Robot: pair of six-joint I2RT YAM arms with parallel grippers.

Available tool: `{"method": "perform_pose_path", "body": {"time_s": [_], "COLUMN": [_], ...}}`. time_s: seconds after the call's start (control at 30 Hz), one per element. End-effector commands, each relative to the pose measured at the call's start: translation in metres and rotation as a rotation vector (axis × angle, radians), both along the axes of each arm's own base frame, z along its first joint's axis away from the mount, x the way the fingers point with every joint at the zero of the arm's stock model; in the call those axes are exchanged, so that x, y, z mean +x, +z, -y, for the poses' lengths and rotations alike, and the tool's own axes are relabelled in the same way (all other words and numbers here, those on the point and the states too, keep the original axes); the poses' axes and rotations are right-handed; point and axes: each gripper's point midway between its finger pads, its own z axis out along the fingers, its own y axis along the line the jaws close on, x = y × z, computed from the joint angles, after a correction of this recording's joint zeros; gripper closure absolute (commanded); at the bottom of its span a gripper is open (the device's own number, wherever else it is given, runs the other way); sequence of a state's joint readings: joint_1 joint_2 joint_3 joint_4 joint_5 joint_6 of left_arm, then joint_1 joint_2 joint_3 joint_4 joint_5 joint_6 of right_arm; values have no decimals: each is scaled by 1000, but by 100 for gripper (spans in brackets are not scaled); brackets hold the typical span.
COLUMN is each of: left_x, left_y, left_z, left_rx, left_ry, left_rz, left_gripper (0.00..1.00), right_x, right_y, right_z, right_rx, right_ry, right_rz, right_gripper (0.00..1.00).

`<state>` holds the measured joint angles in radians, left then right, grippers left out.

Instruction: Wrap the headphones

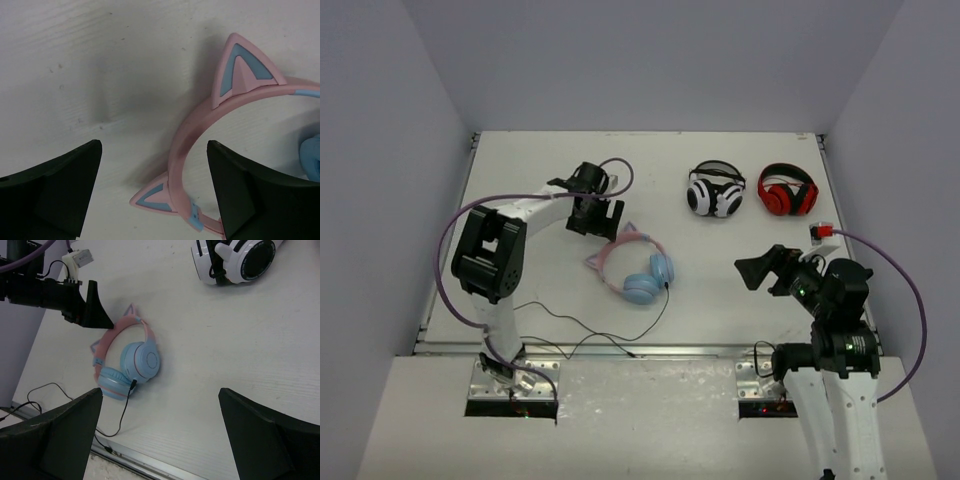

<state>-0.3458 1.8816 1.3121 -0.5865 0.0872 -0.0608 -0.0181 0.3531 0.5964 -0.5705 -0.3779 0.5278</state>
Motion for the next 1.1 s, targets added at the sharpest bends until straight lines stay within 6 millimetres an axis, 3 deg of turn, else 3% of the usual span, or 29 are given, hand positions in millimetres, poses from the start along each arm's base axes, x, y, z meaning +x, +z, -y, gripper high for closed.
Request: {"method": "perform_pose_path", "body": {"time_s": [0.0,0.17,0.27,0.43,0.5,0.53,0.6,0.7,0.73,0.8,0.83,0.9,0.93,0.97,1.0,1.07], "left_x": [15,5,-8,-23,-24,-24,-20,-15,-10,-14,-14,-23,-27,-31,-40,-50], "left_y": [-2,-22,-33,-37,-39,-41,-36,-14,9,30,58,86,118,134,164,192], "left_z": [22,29,15,-2,-3,-3,2,0,-4,-13,-20,-30,-40,-47,-57,-62], "left_rx": [-4,32,106,160,164,160,142,128,119,127,117,111,87,79,46,1], "left_ry": [-10,-5,46,102,108,118,126,166,198,230,269,298,353,394,435,459], "left_rz": [80,55,28,17,11,6,14,73,137,178,247,311,400,441,513,575], "left_gripper": [16,33,46,50,60,80,99,99,100,100,100,100,100,100,100,100], "right_x": [5,5,5,5,5,5,6,7,8,5,7,-2,-9,-10,-8,-5], "right_y": [8,9,11,12,10,10,9,6,4,4,3,5,7,8,5,6], "right_z": [-2,-1,0,-4,-6,-7,-7,-7,-9,-21,-30,-51,-65,-69,-73,-79], "right_rx": [19,10,5,35,42,49,55,59,59,77,88,138,219,253,302,325], "right_ry": [1,4,-1,12,22,22,20,22,33,113,179,333,434,461,482,510], "right_rz": [56,57,61,56,55,55,59,58,60,82,131,206,255,267,256,248], "right_gripper": [1,1,1,1,1,1,1,1,1,1,1,1,1,1,2,5]}}
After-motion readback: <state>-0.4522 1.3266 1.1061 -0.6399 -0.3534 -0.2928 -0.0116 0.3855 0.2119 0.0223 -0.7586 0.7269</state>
